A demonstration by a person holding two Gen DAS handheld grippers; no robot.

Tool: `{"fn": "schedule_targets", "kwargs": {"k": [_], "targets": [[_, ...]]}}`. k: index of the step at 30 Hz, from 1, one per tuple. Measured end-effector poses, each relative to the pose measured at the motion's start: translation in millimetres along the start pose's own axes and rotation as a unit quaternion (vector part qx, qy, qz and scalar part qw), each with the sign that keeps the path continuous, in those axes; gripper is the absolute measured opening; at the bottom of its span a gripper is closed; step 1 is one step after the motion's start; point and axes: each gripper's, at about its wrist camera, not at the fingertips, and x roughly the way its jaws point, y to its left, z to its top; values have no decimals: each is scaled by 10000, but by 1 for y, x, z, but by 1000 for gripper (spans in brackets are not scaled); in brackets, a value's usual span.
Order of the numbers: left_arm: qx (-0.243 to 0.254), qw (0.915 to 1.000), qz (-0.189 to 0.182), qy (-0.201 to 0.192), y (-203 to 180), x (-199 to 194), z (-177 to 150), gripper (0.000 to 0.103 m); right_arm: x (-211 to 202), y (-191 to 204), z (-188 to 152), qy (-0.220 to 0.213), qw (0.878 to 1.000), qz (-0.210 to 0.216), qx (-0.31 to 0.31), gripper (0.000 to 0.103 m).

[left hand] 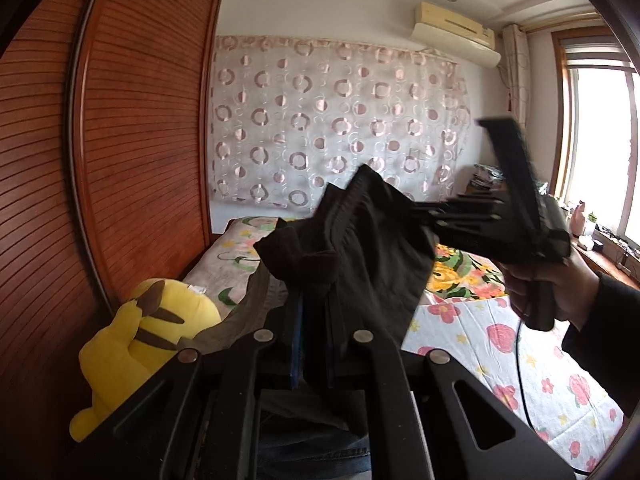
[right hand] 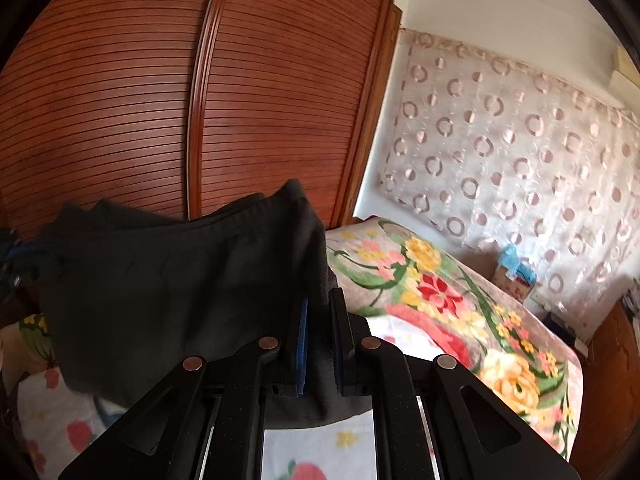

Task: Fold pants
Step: 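Carry the folded shorts with both grippers onto the folded jeans stack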

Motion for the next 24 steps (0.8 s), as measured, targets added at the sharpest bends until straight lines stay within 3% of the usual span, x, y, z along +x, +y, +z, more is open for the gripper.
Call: {"fn": "schedule_targets", "kwargs": {"k": [12, 15, 19, 21, 24], "targets": [[-286, 9987, 338, 263, 10, 0, -22, 10, 44, 11, 14, 104, 9996, 249, 121, 10], [-308, 9982, 394, 332, 13, 3, -26, 10, 42, 2, 11, 96, 9993, 153, 335, 24], [-277, 9975, 466, 445, 12, 3, -27, 10, 33, -16, -1, 70, 9972, 336, 669, 25], [-251, 9975, 474, 469, 12, 3, -26, 15, 32, -25, -13, 126, 9954, 545, 773, 25], [-168, 9975, 519, 451, 9, 0, -25, 35, 44, -37, -24, 385, 9940, 479, 899, 25]]}}
